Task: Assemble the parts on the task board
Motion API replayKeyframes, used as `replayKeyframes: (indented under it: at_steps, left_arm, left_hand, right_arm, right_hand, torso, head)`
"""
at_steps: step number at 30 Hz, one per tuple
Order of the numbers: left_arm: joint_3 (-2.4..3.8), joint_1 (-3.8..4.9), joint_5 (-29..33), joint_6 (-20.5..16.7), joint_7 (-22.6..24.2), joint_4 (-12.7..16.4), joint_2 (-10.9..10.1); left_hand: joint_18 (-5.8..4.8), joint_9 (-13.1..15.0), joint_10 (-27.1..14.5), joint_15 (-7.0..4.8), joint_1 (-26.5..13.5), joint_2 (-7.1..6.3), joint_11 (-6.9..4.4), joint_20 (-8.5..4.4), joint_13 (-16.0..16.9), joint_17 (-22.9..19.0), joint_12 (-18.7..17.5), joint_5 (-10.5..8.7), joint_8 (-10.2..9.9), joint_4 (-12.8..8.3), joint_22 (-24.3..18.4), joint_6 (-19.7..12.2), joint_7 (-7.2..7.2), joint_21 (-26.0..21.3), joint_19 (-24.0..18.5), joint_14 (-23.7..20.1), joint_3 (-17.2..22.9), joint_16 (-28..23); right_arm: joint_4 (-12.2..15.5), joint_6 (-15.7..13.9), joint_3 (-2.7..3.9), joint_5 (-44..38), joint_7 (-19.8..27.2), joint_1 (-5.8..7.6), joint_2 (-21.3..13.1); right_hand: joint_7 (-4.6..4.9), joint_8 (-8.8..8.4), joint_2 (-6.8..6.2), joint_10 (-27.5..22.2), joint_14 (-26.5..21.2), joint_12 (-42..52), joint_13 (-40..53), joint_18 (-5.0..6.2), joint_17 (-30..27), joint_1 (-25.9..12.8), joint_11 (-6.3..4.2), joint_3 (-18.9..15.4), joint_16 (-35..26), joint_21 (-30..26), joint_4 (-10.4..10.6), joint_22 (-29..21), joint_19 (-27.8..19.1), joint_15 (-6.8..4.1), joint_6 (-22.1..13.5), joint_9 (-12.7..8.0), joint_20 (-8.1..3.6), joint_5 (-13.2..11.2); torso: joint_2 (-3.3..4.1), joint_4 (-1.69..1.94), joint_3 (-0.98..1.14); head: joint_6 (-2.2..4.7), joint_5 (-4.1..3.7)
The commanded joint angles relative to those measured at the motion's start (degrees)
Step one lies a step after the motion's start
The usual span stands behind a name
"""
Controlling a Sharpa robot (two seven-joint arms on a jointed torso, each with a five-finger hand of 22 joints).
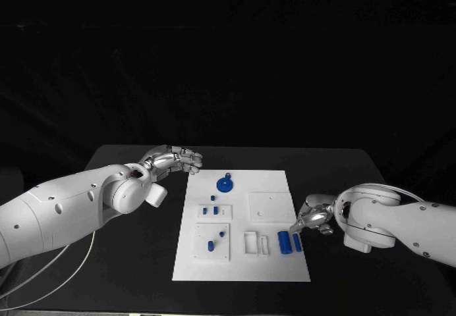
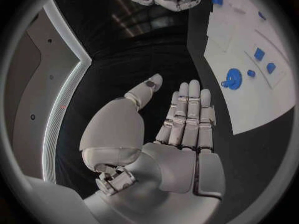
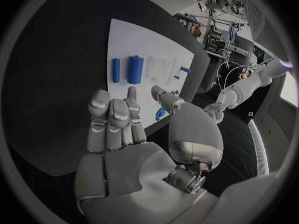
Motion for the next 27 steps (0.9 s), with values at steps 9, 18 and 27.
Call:
replayKeyframes:
  at_steps: [9, 18, 27]
  left_arm:
    - [0.03, 0.01, -0.3, 1.45, 2.29, 0.27, -0.03]
    - [0.03, 0.02, -0.3, 1.48, 2.18, 0.29, -0.1]
    - [0.03, 0.02, -0.3, 1.78, 1.89, 0.3, -0.21]
  left_hand:
    - [-0.29, -0.21, -0.35, 0.23, -3.39, -0.55, -0.19, 0.2, 0.14, 1.13, -0.4, 0.84, 0.37, 0.32, 0.28, -0.39, 0.05, -1.04, -0.31, 0.06, -3.76, -1.18]
    - [-0.25, -0.27, -0.4, 0.24, -4.16, -0.53, -0.18, 0.2, 0.15, 1.42, -0.45, 0.66, 0.36, 0.5, 0.32, -0.44, 0.06, -1.26, -0.25, 0.08, -4.38, -1.46]
    - [-0.23, -0.29, -0.41, 0.24, -4.26, -0.41, -0.18, 0.2, 0.15, 1.5, -0.47, 0.66, 0.36, 0.55, 0.33, -0.45, 0.06, -1.31, -0.22, 0.09, -4.44, -1.54]
  right_arm:
    - [-1.48, 1.34, -1.38, -2.26, -1.04, -0.09, 3.28]
    - [-2.72, 2.26, -2.06, -2.18, -1.08, -1.41, 4.9]
    - [-3.53, 3.24, -2.14, -2.55, -1.25, -1.56, 5.36]
  right_hand:
    - [0.87, -0.63, -0.6, -0.21, 0.33, -0.33, 0.27, 3.06, 0.25, -1.38, 0.22, 0.22, -0.27, 0.26, 1.16, 1.08, -0.11, 0.29, 0.0, -0.19, 0.33, -0.29]
    - [0.9, -0.7, -0.79, -0.41, 0.34, -0.49, 0.17, 3.06, 0.3, -1.51, 0.24, 0.25, -0.3, 0.28, 1.3, 1.06, -0.13, 0.32, -0.02, -0.19, 0.34, -0.29]
    - [0.94, -0.8, -1.88, -0.49, 0.34, -0.52, 0.31, 3.06, 0.43, -1.95, 0.29, 0.09, -0.39, 0.31, 1.7, 1.02, -0.19, 0.37, 0.0, -0.15, 0.39, -0.29]
  torso:
    - [0.08, 0.11, -0.04]
    - [0.07, 0.02, -0.09]
    - [0.08, 0.05, 0.0]
  head:
    - [-0.33, 0.64]
    - [-0.74, 0.83]
    - [-1.07, 0.91]
